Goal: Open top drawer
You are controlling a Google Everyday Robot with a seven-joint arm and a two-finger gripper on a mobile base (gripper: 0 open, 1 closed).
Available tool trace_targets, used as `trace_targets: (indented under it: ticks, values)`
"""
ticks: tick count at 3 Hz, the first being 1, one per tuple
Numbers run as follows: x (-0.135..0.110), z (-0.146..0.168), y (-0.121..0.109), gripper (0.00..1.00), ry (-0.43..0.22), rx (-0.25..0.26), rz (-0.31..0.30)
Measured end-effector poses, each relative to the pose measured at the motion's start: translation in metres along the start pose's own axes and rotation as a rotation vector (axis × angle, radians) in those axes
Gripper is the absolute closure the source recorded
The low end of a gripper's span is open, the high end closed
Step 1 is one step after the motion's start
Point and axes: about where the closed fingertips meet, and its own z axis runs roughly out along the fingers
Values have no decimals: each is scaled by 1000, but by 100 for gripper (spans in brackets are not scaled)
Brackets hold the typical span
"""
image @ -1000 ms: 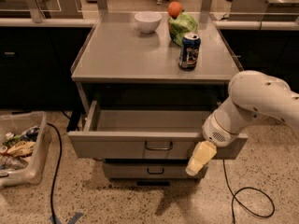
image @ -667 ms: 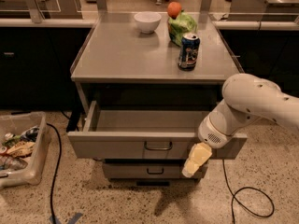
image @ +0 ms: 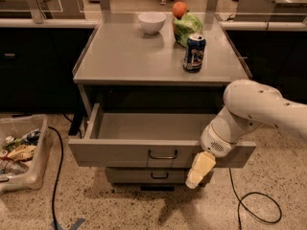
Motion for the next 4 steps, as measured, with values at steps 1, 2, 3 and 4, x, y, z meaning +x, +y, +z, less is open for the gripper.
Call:
trace_targets:
  ticks: [1,2,3,4]
  values:
    - [25,-7,21,0,23,-49,18]
    - [25,-7,22,0,23,-49,18]
    - [27,-6,28,0,25,-50,1]
    - [43,-11,43,0,44,-58,1]
